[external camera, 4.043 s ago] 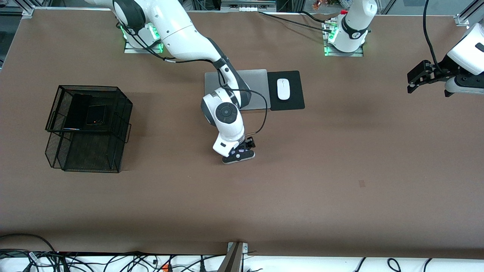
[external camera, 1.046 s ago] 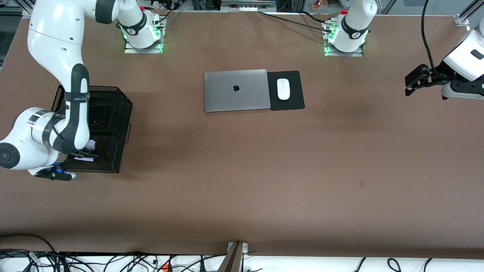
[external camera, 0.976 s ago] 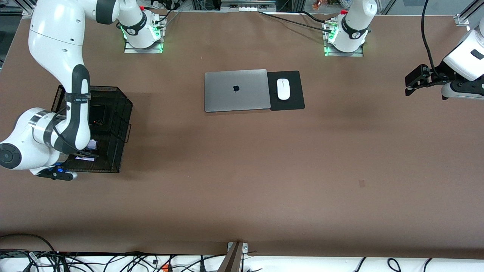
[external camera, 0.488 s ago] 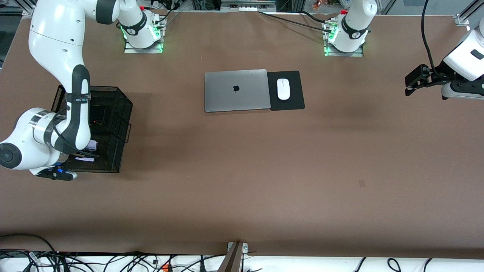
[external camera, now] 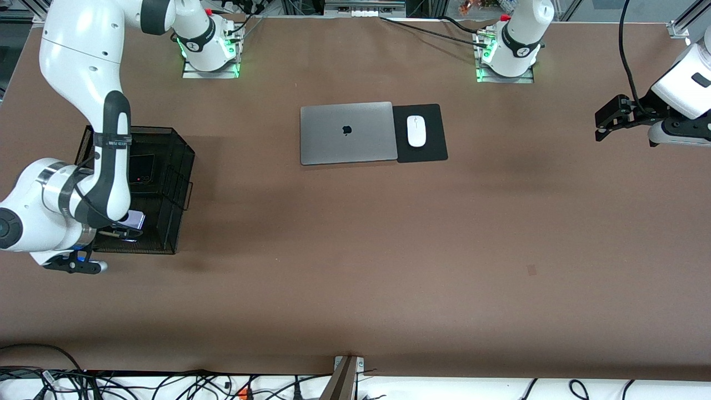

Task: Place phones with both arms
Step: 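Lower the white phone into the mesh basket with the right gripper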

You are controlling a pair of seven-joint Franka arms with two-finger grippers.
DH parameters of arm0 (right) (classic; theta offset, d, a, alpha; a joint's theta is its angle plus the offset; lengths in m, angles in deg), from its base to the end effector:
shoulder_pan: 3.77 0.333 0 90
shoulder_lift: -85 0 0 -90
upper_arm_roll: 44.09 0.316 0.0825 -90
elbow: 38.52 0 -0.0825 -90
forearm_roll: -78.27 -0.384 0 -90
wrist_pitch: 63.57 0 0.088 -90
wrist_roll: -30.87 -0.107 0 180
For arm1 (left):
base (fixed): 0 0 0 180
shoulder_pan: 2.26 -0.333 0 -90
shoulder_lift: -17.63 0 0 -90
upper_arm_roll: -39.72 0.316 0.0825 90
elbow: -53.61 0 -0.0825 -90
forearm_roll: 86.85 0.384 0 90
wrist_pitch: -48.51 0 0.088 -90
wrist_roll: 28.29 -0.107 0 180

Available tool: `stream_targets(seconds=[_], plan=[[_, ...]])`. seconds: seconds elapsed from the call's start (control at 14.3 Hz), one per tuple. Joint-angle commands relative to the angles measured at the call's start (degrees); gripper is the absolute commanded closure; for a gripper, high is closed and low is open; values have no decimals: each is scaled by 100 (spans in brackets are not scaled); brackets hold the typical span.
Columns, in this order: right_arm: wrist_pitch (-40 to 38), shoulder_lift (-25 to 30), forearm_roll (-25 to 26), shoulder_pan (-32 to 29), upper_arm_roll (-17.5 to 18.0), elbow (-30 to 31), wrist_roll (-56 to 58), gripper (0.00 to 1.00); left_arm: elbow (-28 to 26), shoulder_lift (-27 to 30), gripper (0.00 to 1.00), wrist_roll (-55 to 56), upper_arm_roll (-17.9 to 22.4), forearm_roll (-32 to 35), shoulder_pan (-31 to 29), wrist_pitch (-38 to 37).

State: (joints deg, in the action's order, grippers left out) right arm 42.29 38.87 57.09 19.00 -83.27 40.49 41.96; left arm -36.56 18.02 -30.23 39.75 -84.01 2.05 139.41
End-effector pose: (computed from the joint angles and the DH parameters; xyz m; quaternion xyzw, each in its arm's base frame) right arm 0.7033 -0.0711 0.2926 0.9931 -0.0526 -0.0929 0.0494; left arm 0.5529 -0.0361 0.6284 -0.9982 0.0544 -0.0103 0.0246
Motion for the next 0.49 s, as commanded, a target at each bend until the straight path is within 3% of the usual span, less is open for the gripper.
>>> stream_targets(seconds=[0.0, 0.21, 0.42], plan=[[-748, 69, -71, -44, 34, -629, -88, 2, 140, -56, 0, -52, -29, -134, -62, -63], [-1759, 69, -159, -53, 34, -1342, -589, 2, 140, -56, 0, -61, -29, -125, -62, -54], [-2568, 173, -177, -18, 7, -1677, -1028, 2, 140, -56, 0, -61, -29, -108, -62, -37]])
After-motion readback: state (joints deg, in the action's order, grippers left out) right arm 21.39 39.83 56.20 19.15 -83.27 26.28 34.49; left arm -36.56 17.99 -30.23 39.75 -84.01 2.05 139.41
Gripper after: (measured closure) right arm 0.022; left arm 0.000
